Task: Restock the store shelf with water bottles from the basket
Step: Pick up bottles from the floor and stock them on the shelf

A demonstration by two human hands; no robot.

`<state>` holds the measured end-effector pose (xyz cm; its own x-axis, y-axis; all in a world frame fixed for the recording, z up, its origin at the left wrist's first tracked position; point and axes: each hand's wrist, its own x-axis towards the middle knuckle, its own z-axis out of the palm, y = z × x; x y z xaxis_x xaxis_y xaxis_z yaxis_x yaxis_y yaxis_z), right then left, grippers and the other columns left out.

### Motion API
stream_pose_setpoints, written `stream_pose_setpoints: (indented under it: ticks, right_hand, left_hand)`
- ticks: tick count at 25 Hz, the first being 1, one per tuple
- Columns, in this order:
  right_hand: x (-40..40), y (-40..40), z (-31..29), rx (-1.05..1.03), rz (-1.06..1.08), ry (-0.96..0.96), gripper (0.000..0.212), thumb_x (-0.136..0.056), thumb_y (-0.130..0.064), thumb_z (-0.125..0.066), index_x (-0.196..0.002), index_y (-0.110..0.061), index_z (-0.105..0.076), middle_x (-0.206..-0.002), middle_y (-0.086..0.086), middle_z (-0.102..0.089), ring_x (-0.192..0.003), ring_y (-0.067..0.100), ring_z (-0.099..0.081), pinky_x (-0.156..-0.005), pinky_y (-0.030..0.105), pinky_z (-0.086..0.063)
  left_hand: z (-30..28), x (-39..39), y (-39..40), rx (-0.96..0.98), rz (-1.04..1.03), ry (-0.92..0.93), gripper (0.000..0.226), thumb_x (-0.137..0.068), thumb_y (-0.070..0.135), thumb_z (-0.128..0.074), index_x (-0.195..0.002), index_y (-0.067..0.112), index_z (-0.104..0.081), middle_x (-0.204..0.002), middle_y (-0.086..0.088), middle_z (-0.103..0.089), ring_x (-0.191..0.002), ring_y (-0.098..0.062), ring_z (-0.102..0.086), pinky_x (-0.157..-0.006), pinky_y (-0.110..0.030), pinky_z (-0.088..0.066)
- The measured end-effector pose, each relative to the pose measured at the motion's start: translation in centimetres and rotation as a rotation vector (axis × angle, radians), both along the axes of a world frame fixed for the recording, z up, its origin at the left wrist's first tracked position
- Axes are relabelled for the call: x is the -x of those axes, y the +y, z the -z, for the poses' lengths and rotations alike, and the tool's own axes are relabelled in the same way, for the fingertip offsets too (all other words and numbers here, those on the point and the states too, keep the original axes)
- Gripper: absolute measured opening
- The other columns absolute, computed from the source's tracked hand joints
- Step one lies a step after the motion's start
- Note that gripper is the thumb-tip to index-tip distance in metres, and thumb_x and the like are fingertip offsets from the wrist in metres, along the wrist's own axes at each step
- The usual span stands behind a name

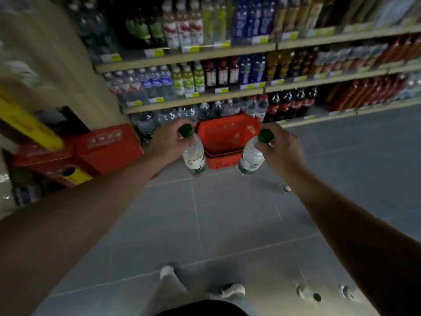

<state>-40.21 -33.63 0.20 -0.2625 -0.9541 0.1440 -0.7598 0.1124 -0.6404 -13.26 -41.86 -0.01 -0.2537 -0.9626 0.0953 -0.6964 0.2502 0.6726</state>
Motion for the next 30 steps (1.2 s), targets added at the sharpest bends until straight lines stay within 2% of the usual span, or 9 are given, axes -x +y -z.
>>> stream_pose_setpoints:
  ticks: [5,9,11,14,18,21,23,25,30]
  right_hand:
    - [-10.7,-5.3,-7.5,0.146,-0.135,0.004,0.034,-0.087,-0.024,-0.069,-0.120,-0.020,-0.061,-0.100,-0.001,-0.064,-0.090,0.017,-0.058,-0.070,0.027,-0.042]
    - [-19.0,-9.1,-14.0,0.286,-0.199,0.008,0.035,-0.090,-0.026,-0.067,-0.124,-0.020,-0.059,-0.100,-0.001,-0.064,-0.090,0.016,-0.060,-0.071,0.026,-0.044]
    - [-22.0,-10.7,-16.8,0.346,-0.205,-0.007,0.036,-0.091,-0.027,-0.068,-0.125,-0.019,-0.059,-0.108,0.001,-0.066,-0.093,0.014,-0.059,-0.076,0.026,-0.046]
    - [-25.5,-12.9,-20.6,0.425,-0.225,0.001,0.038,-0.091,-0.028,-0.068,-0.127,-0.020,-0.059,-0.116,0.003,-0.067,-0.098,0.016,-0.061,-0.084,0.030,-0.049]
    - [-28.6,-15.6,-25.8,0.522,-0.229,0.009,0.033,-0.093,-0.025,-0.066,-0.125,-0.019,-0.059,-0.104,-0.003,-0.063,-0.090,0.014,-0.058,-0.074,0.024,-0.041]
    - [-29.8,-17.9,-28.6,0.600,-0.218,0.027,0.034,-0.094,-0.023,-0.064,-0.126,-0.017,-0.058,-0.108,0.000,-0.066,-0.092,0.015,-0.057,-0.076,0.023,-0.040]
    - [-30.3,-20.1,-30.2,0.650,-0.219,0.041,0.032,-0.094,-0.022,-0.063,-0.125,-0.016,-0.059,-0.111,0.005,-0.067,-0.096,0.019,-0.060,-0.076,0.024,-0.040]
    - [-30.6,-22.5,-31.8,0.692,-0.222,0.049,0.032,-0.093,-0.022,-0.063,-0.125,-0.017,-0.059,-0.110,0.005,-0.067,-0.094,0.018,-0.059,-0.074,0.022,-0.038]
    - [-30.2,-30.2,-35.6,0.863,-0.292,-0.030,0.036,-0.094,-0.018,-0.063,-0.129,-0.014,-0.058,-0.114,0.006,-0.066,-0.093,0.010,-0.053,-0.081,0.022,-0.043]
  left_hand:
    - [-7.8,-10.6,-1.6,0.165,-0.093,0.064,0.035,-0.088,0.025,-0.070,-0.122,0.023,-0.063,-0.114,0.008,-0.062,-0.100,-0.008,-0.054,-0.074,-0.016,-0.039]
    - [-14.9,-17.8,-3.5,0.323,-0.129,0.201,0.033,-0.089,0.016,-0.069,-0.121,0.021,-0.065,-0.109,0.008,-0.064,-0.089,-0.004,-0.057,-0.076,-0.009,-0.044]
    - [-17.9,-20.5,-4.5,0.367,-0.143,0.262,0.034,-0.088,0.016,-0.070,-0.121,0.024,-0.065,-0.106,0.008,-0.064,-0.086,-0.001,-0.058,-0.079,-0.015,-0.047]
    - [-21.9,-23.7,-5.8,0.454,-0.155,0.281,0.037,-0.088,0.020,-0.070,-0.125,0.024,-0.064,-0.113,0.005,-0.068,-0.097,-0.010,-0.065,-0.090,-0.026,-0.053]
    - [-26.7,-26.5,-7.9,0.554,-0.185,0.286,0.038,-0.090,0.018,-0.069,-0.128,0.020,-0.063,-0.119,-0.001,-0.068,-0.102,-0.016,-0.067,-0.097,-0.037,-0.054]
    - [-29.6,-27.4,-9.6,0.593,-0.198,0.284,0.038,-0.090,0.018,-0.069,-0.128,0.020,-0.064,-0.119,-0.002,-0.069,-0.101,-0.017,-0.067,-0.096,-0.037,-0.054]
    - [-31.4,-27.8,-11.1,0.617,-0.214,0.282,0.038,-0.091,0.017,-0.068,-0.128,0.019,-0.064,-0.115,-0.003,-0.070,-0.095,-0.016,-0.069,-0.089,-0.032,-0.057]
    - [-33.0,-28.0,-12.8,0.629,-0.239,0.282,0.038,-0.091,0.016,-0.067,-0.129,0.019,-0.064,-0.107,-0.001,-0.070,-0.077,-0.008,-0.068,-0.071,-0.021,-0.058]
    - [-35.2,-27.9,-19.5,0.632,-0.279,0.256,0.033,-0.091,0.015,-0.068,-0.124,0.015,-0.066,-0.078,0.004,-0.069,-0.044,0.004,-0.056,-0.044,-0.011,-0.045]
